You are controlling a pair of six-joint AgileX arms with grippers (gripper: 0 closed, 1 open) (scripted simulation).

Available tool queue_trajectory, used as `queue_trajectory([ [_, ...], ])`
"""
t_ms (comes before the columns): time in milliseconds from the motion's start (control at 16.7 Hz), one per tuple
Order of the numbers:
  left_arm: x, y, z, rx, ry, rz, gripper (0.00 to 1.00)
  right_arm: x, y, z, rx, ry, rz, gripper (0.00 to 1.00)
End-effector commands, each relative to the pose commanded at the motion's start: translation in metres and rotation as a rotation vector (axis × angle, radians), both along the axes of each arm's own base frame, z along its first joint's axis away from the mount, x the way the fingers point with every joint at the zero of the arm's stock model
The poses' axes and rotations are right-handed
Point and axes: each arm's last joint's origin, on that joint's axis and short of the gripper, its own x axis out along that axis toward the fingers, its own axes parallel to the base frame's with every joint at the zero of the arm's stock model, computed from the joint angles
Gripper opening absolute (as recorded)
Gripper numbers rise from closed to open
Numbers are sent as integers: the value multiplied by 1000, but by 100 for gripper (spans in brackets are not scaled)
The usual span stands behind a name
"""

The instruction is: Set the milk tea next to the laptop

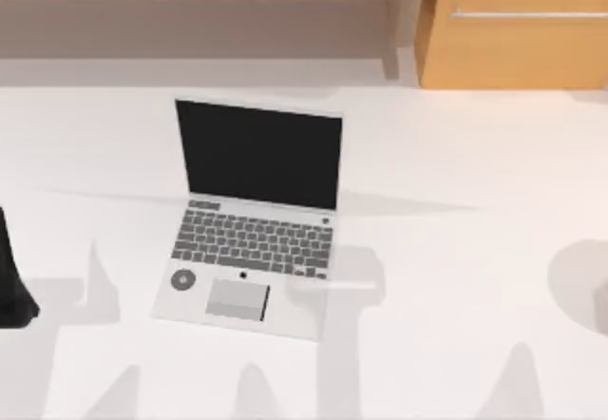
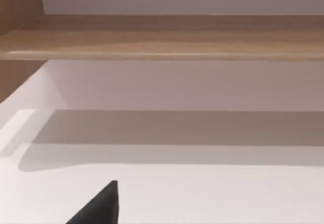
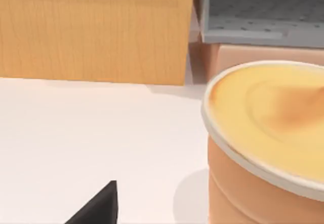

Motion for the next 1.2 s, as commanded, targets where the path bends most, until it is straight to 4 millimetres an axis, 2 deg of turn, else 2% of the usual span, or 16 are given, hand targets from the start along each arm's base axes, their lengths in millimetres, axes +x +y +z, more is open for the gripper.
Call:
queue_trajectory([
  [360,0,0,0,0,0,0,100,-4,-29,-15,42,103,-10,100],
  [840,0,0,0,0,0,0,100,-4,-31,-17,47,110,-8,100],
  [1200,0,0,0,0,0,0,100,19,-39,-15,42,104,-8,100],
])
